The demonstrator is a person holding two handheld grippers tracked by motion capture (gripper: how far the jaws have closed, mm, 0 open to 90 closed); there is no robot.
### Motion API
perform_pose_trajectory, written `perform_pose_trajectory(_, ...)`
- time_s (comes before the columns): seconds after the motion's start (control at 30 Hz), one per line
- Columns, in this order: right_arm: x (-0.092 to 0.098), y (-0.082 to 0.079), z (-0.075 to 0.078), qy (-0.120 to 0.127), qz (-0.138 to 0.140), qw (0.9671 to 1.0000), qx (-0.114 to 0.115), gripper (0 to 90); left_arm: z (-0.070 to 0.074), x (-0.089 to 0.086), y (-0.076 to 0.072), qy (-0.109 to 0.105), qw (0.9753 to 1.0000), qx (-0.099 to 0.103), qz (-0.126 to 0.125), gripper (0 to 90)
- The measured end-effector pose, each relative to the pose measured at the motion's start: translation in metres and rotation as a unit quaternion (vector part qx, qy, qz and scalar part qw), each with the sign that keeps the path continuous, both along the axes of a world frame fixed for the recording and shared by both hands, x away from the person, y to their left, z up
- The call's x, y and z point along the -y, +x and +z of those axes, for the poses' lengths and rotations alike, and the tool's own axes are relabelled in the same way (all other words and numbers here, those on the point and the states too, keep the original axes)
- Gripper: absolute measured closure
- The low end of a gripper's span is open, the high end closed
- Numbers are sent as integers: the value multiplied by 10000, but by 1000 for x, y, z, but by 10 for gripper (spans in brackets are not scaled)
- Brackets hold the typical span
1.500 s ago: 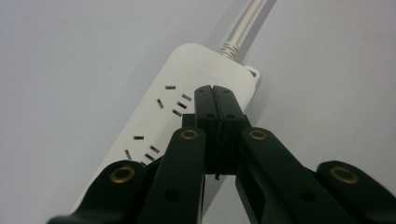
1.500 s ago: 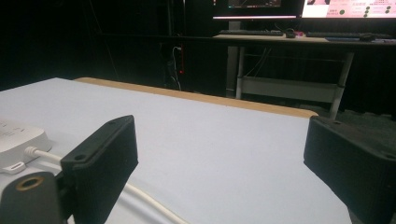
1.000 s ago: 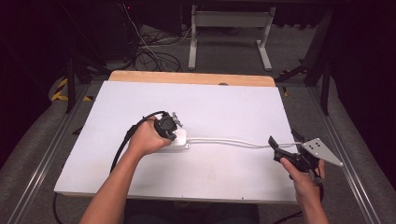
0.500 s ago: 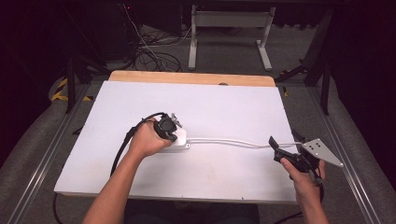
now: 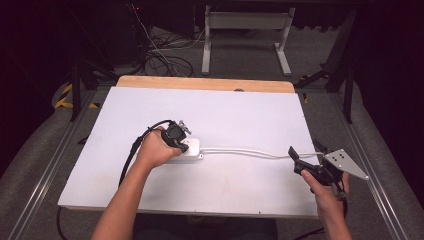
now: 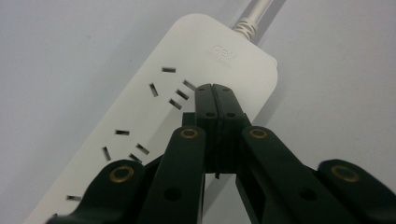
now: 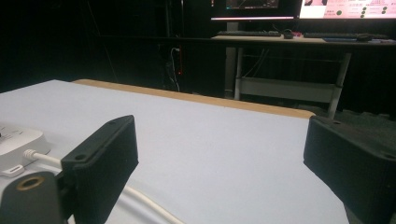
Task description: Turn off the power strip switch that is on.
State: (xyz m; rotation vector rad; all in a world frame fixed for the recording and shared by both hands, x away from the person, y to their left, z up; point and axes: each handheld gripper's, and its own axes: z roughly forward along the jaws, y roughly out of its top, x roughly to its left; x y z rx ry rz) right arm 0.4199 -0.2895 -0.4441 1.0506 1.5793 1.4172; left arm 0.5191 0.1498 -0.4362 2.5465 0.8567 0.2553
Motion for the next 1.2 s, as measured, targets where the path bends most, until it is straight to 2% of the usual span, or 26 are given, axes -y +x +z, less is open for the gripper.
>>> perform_pose_trajectory(0.07, 1, 0, 0, 38, -13, 10000, -27, 104, -1, -2, 1, -95, 9999, -57, 39, 900)
perform_pose_trajectory(0.17, 1, 1, -1, 22, -12, 10000, -27, 104, 0, 0, 2, -69, 9999, -139, 53, 900)
perform_pose_trajectory(0.27, -1, 0, -1, 8, 4, 10000, -35, 104, 1, 1, 2, 45, 9999, -111, -2, 900)
perform_pose_trajectory(0.83, -2, 0, -1, -20, 14, 10000, -47, 106, 2, 4, 2, 182, 9998, -93, 3, 900)
perform_pose_trajectory(1.13, -2, -1, -2, -18, -4, 10000, -69, 107, 4, 8, 2, 394, 9991, -14, -169, 900)
perform_pose_trajectory(1.2, -1, -1, -2, 2, -12, 10000, -74, 107, 4, 7, 2, 369, 9992, -16, -155, 900)
